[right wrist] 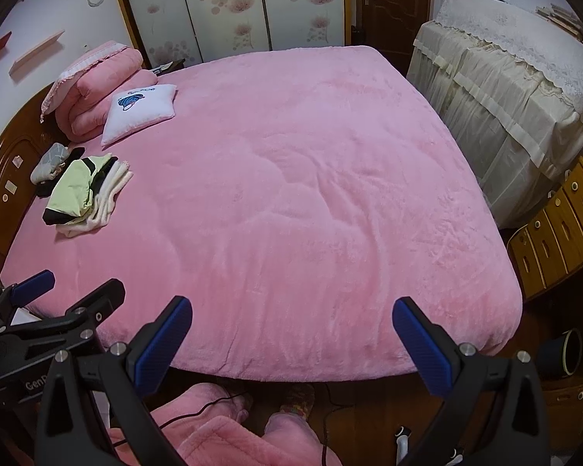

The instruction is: Fold large clothes

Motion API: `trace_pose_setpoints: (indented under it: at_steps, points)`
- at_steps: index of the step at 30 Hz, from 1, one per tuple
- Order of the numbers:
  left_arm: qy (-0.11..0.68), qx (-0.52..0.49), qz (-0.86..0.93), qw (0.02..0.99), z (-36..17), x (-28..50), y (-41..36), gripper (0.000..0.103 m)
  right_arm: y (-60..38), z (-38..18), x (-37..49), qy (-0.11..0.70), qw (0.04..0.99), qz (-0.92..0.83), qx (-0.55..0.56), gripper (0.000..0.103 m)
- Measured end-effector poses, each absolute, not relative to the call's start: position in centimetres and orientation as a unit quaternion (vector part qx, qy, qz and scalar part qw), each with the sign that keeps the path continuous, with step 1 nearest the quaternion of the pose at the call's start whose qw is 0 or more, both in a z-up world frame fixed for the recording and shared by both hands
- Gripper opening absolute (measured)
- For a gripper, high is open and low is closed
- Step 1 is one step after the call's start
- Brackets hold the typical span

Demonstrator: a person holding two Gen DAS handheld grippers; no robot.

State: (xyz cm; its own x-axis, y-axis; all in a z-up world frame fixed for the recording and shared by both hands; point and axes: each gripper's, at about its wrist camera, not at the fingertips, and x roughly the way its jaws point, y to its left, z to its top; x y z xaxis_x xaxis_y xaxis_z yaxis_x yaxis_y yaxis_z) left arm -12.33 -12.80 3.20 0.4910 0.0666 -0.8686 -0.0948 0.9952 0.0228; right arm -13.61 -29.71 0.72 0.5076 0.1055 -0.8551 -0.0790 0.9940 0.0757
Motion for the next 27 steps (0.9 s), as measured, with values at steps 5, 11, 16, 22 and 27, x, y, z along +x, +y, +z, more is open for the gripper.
trace_pose_setpoints:
  at_steps: [5,11,16,22,27]
  points:
    - [0.502,-0.020,0.045,0.863,3.1,-12.3,-12.8,0.102,-29.8,0.6,-13.4,0.498,0.866,0.052,0.012,0.103]
    - [0.503,-0.023,0.043,0.863,3.0,-12.0,-13.2,0.102,-29.9,0.6,-13.3,0.495,0.868,0.049,0.010,0.103]
    - [0.508,-0.024,0.043,0.860,2.9,-11.9,-13.3,0.102,-30.1,0.5,-13.2,0.497,0.866,0.049,0.011,0.103]
    - [0.516,-0.028,0.044,0.855,2.6,-11.5,-13.4,0.102,-30.4,0.4,-13.0,0.500,0.865,0.049,0.009,0.103]
    - [0.520,-0.022,0.053,0.852,2.3,-11.4,-13.6,0.102,-31.0,0.0,-12.6,0.507,0.860,0.055,0.006,0.103]
